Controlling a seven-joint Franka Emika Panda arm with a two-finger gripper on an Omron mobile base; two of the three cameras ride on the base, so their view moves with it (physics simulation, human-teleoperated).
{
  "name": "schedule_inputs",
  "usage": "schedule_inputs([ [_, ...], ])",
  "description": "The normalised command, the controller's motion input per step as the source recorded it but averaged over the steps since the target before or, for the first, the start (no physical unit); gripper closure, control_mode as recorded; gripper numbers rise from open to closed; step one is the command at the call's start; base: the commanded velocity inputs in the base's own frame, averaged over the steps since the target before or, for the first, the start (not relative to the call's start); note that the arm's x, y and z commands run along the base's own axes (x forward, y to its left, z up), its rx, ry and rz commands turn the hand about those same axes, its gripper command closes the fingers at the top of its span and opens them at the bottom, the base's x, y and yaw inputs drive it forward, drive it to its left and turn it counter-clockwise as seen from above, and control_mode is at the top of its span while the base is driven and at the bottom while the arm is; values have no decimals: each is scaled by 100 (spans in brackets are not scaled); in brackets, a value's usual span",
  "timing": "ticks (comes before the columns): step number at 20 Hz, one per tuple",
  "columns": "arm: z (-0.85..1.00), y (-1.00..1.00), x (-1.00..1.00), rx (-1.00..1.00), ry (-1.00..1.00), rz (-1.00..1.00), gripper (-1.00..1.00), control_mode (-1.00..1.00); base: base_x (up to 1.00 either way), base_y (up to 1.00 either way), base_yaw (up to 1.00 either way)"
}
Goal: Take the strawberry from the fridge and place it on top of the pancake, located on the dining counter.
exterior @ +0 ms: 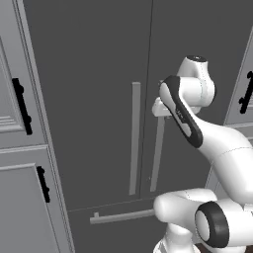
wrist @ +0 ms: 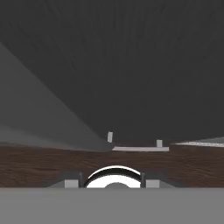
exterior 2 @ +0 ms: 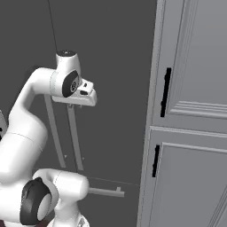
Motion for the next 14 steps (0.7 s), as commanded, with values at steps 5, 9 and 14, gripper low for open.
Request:
schedule_inputs([
  [5,0,1,-3,0,0,0,-100,100,-12,20,0],
  [9,0,0,0,0,0,0,-100,100,-55,53,1],
  [14,0,0,0,0,0,0,-100,100,-69,20,0],
])
